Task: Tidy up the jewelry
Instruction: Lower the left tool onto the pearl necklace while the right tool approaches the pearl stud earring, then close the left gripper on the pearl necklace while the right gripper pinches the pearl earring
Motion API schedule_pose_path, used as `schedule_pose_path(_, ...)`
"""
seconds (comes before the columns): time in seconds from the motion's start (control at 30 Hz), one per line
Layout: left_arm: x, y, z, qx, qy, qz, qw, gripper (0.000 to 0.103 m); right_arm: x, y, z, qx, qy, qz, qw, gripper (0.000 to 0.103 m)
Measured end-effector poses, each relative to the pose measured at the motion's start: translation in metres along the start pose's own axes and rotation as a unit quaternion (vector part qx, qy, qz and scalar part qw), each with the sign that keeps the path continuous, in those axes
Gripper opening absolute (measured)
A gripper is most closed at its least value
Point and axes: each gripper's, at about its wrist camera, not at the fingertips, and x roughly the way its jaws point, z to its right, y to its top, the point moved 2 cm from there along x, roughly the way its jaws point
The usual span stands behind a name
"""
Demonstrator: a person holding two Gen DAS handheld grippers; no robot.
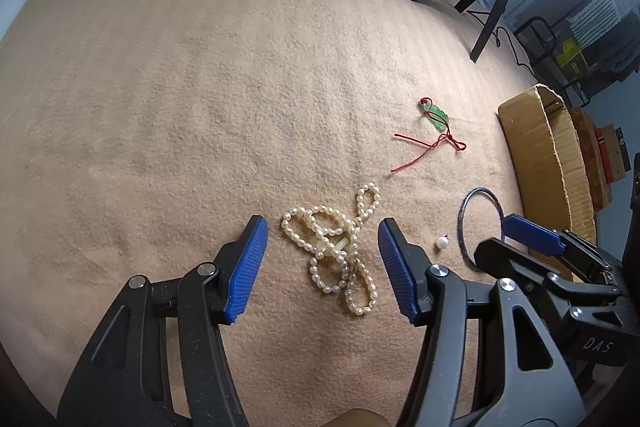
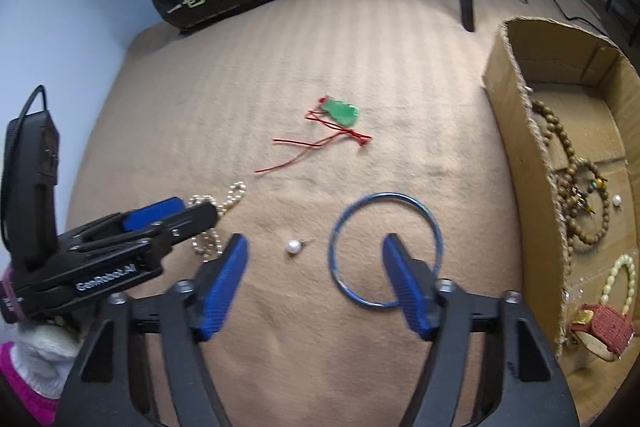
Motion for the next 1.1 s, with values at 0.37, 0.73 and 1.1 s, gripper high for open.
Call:
schedule_pose_path(0.37, 0.008, 0.007, 0.003, -0.004, -0.006, -0.003, 1.0, 0.059, 0.013, 0.005, -0.008, -0.002, 0.02, -0.013, 1.0, 0.035)
schedule_pose_path(0.73, 0.014, 0.007, 0.006, 0.035, 0.038, -0.002, 0.9987, 0.031, 0.029, 0.006, -0.02, -0.02, 0.006, -0.028, 0.999, 0.027)
schedule_pose_path(1.1, 0.009, 0.007, -0.01, 0.028, 0.031, -0.001, 0.9991, 0.012, 0.042, 0.007, -0.033, -0.053, -0.037, -0.032, 0.997, 0.021)
